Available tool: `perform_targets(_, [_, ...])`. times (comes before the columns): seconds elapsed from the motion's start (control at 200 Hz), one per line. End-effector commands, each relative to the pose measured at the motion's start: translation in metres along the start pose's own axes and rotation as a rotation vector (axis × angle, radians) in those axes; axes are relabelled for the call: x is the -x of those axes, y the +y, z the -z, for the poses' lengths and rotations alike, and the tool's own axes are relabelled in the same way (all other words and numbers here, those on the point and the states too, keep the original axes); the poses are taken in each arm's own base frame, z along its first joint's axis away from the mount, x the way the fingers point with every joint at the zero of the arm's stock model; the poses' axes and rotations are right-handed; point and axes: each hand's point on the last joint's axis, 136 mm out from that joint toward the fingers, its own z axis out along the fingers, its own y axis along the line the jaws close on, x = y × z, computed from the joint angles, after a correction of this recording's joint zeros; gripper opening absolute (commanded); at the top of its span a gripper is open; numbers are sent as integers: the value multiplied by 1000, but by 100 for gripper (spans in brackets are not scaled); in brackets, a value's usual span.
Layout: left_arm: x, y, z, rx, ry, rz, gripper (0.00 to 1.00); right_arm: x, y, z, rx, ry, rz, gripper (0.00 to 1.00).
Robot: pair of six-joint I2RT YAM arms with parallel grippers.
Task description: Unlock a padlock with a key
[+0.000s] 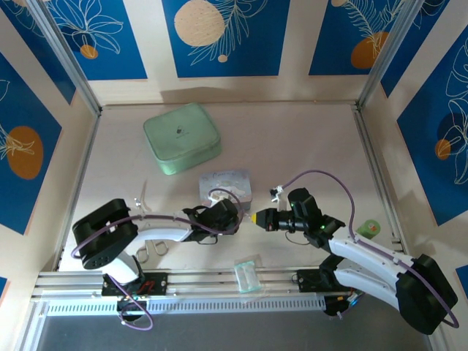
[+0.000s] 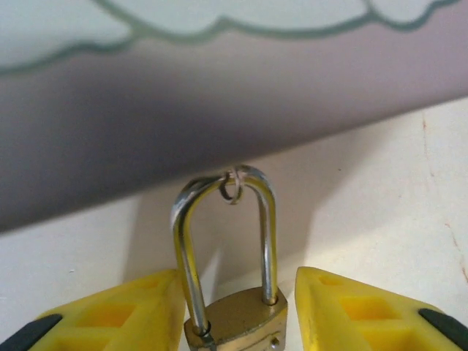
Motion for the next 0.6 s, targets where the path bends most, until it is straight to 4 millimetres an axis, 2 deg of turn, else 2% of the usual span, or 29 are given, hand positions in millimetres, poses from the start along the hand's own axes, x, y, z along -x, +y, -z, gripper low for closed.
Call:
perform_targets(0.0, [-18,2,-9,3,60,21,40,-4,-10,-1,-18,-5,-16,0])
perform_targets(0.12, [-20,0,-12,-39,46,55,31,-7,-9,-3,-11,15,-21,0])
perform_targets(0.315, [-23,-2,-16,-52,50,73,23,-6,-10,-5,-10,6,-25,0])
perform_targets(0.415, [-20,-2,-13,-63,31,87,11,-6,-10,-7,-4,11,-32,0])
perform_targets(0.59, [-11,-9,-5,-105,-5,107,10,-8,-11,-8,-8,24,-32,0])
